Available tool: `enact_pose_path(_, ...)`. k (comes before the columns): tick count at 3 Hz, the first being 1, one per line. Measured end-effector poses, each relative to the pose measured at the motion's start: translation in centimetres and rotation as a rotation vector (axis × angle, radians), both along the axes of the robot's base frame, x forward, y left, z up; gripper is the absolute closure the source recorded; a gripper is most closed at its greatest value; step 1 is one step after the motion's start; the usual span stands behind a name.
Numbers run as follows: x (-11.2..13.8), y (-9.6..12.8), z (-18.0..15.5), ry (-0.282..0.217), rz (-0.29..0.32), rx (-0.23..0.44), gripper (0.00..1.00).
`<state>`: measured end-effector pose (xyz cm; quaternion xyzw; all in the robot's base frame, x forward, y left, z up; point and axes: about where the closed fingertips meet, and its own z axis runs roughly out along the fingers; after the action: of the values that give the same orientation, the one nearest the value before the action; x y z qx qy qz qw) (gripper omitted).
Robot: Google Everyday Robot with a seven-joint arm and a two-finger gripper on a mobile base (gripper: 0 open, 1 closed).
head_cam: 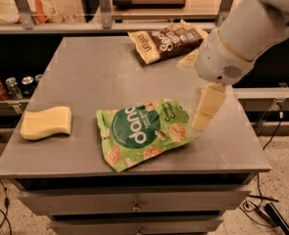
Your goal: Move green rice chip bag near brown chip bag
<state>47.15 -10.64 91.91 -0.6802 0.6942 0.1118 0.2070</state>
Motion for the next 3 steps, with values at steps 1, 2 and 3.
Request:
enact_pose_path(1,0.7,4.7,-2.9,0.027,0.09,0.027,0.0)
enact_pose_path(2,0.9,7.5,-5.3,0.055,0.141,0.04,0.0)
enact_pose_path(3,1.1,8.5,-7.4,0.077,0.149,0.039,0.18)
